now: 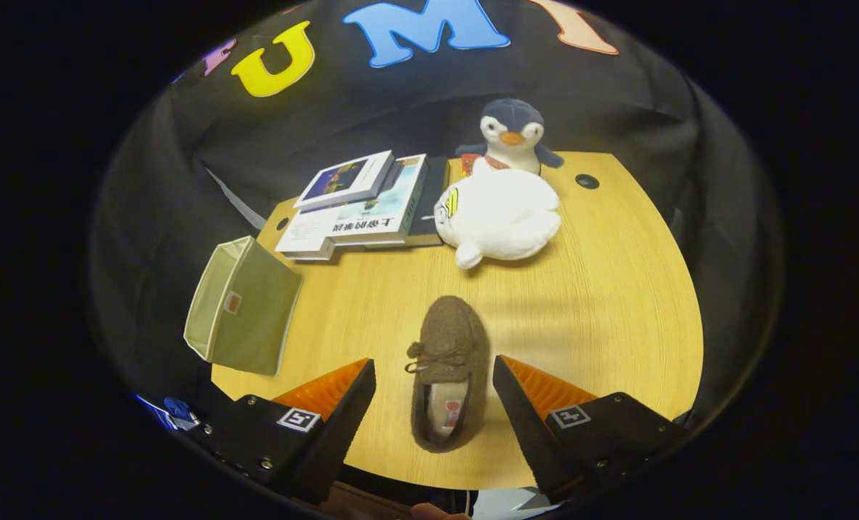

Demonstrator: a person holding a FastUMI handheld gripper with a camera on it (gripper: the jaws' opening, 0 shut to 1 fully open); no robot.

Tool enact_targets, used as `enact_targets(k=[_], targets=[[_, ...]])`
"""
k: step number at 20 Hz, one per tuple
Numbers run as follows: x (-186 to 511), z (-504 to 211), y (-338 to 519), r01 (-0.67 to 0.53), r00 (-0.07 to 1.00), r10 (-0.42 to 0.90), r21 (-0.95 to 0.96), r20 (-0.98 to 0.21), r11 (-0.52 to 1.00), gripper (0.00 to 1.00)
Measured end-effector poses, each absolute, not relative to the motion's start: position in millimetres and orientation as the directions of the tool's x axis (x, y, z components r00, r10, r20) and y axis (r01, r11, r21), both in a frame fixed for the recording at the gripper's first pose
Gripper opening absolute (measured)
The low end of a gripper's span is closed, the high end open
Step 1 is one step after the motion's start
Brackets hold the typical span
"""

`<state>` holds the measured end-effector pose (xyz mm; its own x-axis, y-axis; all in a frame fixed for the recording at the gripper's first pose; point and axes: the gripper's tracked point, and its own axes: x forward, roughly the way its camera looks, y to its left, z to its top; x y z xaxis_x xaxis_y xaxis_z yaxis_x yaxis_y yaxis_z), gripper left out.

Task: Open the storage box then place both shoes into the box .Put the left shoe in first, then the right shoe, with the right side of both shoes facing outward in a uniform manner.

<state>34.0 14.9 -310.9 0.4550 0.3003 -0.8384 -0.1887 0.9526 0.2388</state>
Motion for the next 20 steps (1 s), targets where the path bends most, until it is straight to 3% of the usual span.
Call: enact_targets(k=[7,11,14,16,20], targets=[[15.4,-384.0,-5.5,-0.183,0.330,0.174,0.118,-0.928,0.976,1.00],[27.7,-414.3,-8.6,-0.140,0.314,0.136,0.096,-0.940,0.985,1.00],[38.1,-434.3,-9.6,-0.081,0.297,0.126,0.106,-0.947,0.991,0.90],[39.7,-437.7,5.0,-0.073,0.285,0.177,0.163,-0.942,0.984,0.76],[40.0,-431.9,6.1,-0.086,0.282,0.135,0.116,-0.950,0.990,0.04]])
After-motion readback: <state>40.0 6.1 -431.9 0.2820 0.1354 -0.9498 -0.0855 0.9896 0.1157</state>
